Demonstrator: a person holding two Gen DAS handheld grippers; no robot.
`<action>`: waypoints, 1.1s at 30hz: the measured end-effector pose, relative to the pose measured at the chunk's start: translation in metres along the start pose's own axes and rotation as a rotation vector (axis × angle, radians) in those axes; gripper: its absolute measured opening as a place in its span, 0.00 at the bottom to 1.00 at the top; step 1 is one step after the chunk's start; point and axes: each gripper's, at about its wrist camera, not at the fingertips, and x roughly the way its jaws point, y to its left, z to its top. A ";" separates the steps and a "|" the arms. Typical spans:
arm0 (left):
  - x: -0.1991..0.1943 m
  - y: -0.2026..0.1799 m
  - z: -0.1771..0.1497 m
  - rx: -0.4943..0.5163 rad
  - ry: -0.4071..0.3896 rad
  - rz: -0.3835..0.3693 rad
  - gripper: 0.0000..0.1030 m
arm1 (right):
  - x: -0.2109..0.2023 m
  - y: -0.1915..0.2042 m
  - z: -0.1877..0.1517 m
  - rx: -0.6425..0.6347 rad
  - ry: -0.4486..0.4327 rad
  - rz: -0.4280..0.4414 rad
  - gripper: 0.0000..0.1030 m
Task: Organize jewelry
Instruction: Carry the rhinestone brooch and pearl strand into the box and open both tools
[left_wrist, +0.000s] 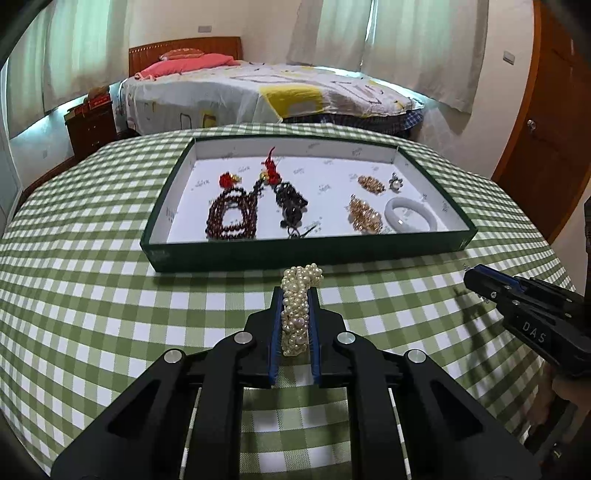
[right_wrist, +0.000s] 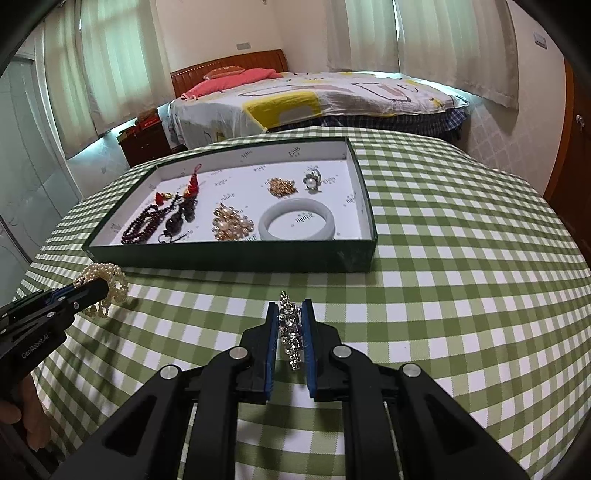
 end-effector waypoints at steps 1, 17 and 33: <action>-0.002 -0.001 0.001 0.001 -0.006 -0.001 0.12 | -0.001 0.001 0.000 -0.001 -0.004 0.003 0.13; -0.027 -0.004 0.033 -0.015 -0.100 -0.005 0.12 | -0.035 0.017 0.024 -0.025 -0.111 0.023 0.13; -0.012 -0.018 0.096 -0.004 -0.192 -0.001 0.12 | -0.028 0.023 0.091 -0.071 -0.231 0.023 0.13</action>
